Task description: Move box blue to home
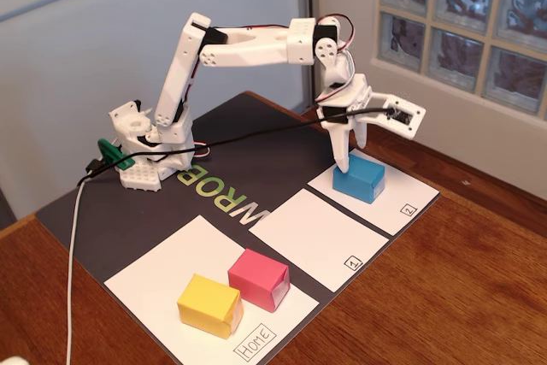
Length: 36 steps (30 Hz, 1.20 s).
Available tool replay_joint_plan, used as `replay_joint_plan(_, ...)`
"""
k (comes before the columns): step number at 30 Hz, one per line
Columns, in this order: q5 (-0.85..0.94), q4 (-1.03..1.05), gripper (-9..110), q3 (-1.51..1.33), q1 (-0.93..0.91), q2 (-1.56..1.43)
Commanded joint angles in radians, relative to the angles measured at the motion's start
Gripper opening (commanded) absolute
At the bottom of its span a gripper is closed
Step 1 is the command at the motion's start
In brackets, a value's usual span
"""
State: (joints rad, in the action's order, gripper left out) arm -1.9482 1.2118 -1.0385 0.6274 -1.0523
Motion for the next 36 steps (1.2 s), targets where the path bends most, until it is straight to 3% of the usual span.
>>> replay_joint_plan(1,0.000,-0.012,31,0.025,0.005,0.006)
replay_joint_plan(27,0.011,-0.190,29,-0.052,-0.021,0.156)
replay_joint_plan(36,0.011,-0.201,16,-0.060,-0.028,0.161)
